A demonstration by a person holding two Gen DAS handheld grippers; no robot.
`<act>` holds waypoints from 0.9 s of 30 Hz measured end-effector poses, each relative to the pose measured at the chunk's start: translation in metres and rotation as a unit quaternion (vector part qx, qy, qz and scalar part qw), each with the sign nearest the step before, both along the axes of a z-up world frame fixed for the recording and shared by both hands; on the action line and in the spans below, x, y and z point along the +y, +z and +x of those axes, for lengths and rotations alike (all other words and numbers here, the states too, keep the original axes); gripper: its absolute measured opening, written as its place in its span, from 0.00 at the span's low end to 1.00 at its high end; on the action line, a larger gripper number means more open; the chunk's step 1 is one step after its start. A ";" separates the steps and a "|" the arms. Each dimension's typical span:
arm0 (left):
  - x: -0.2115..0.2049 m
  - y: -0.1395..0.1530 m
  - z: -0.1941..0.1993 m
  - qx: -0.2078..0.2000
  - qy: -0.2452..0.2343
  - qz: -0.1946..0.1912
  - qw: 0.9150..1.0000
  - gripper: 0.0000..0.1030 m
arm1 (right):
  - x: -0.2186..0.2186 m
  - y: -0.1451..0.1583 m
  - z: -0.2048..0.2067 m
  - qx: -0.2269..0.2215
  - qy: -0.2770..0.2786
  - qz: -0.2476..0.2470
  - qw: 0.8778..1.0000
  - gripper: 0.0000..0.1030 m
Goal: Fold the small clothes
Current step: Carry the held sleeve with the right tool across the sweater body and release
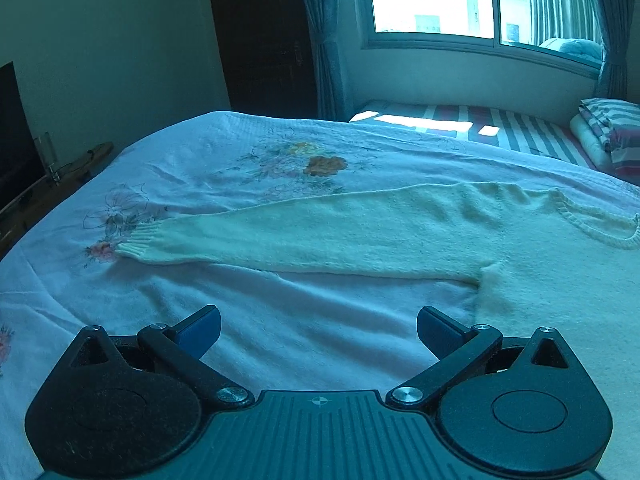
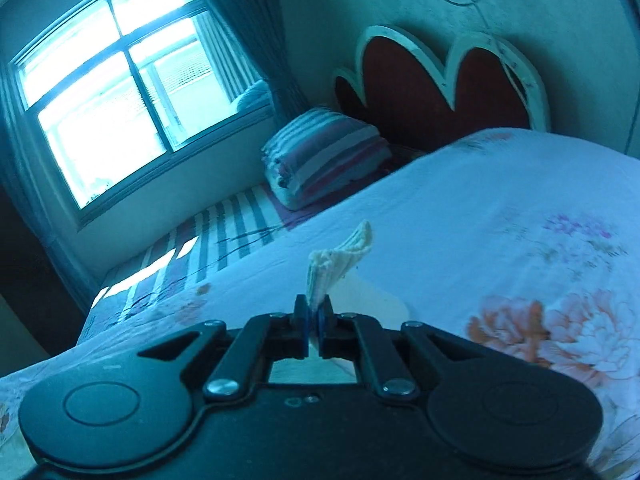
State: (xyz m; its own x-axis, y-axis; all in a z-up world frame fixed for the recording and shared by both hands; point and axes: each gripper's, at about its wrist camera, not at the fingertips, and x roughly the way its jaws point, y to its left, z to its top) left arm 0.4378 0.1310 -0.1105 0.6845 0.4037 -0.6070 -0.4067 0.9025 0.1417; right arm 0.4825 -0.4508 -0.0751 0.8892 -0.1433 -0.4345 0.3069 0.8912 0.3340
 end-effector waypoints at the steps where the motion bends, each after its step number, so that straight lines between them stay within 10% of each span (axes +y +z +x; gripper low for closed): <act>1: 0.011 -0.001 0.002 0.004 -0.005 0.000 1.000 1.00 | 0.026 0.007 0.008 0.000 0.016 -0.007 1.000 0.05; 8: 0.114 -0.004 0.002 0.006 -0.027 -0.019 0.999 1.00 | 0.223 0.012 0.065 0.014 0.145 -0.038 0.989 0.05; 15: 0.182 -0.017 -0.009 0.016 -0.021 -0.033 0.999 1.00 | 0.392 -0.050 0.100 0.097 0.278 -0.078 0.953 0.05; 27: 0.210 -0.033 -0.011 0.018 -0.029 -0.065 0.997 1.00 | 0.445 -0.082 0.091 0.122 0.268 -0.110 0.949 0.11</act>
State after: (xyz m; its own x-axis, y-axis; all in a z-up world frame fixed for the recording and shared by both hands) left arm 0.4266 0.3413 -0.1431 0.6808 0.2795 -0.6771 -0.3495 0.9363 0.0351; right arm 0.5736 -0.0056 -0.1571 0.7371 0.1899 -0.6485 -0.1653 0.9812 0.0994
